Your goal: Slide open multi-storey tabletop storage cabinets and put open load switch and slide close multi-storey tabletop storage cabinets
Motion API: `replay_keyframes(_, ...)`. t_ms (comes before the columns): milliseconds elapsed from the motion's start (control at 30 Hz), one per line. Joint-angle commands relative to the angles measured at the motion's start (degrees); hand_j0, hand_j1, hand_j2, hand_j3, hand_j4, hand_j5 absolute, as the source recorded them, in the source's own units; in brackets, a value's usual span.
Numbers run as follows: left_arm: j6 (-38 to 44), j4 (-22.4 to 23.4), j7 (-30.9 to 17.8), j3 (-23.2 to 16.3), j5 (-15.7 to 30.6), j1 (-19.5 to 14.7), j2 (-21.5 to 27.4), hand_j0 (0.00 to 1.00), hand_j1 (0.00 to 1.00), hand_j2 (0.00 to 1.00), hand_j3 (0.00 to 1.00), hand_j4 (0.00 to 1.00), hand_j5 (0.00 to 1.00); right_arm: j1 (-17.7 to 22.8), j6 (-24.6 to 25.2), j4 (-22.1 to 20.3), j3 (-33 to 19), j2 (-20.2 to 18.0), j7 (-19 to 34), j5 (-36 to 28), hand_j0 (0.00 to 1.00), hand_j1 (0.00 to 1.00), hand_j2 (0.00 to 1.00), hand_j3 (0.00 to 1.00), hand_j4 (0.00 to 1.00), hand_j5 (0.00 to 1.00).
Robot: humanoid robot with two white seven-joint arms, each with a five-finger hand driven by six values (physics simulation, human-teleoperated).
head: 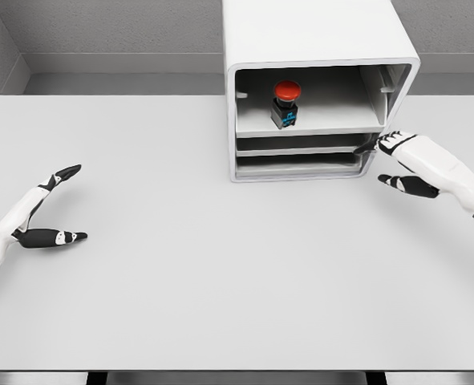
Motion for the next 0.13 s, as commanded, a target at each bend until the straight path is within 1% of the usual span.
replay_keyframes(0,0.1,0.0,0.0,0.0,0.5,0.1,0.0,1.00,1.00,1.00,1.00,1.00,1.00,0.0,0.1,0.7,0.3,0.9,2.0,-0.5,0.73,0.73,0.73,0.73,0.73,0.73)
replay_keyframes(100,0.1,-0.1,0.0,-0.1,0.5,0.1,0.0,1.00,1.00,1.00,1.00,1.00,1.00,-0.4,0.1,0.7,0.4,0.9,2.1,-0.5,0.73,0.73,0.73,0.73,0.73,0.73)
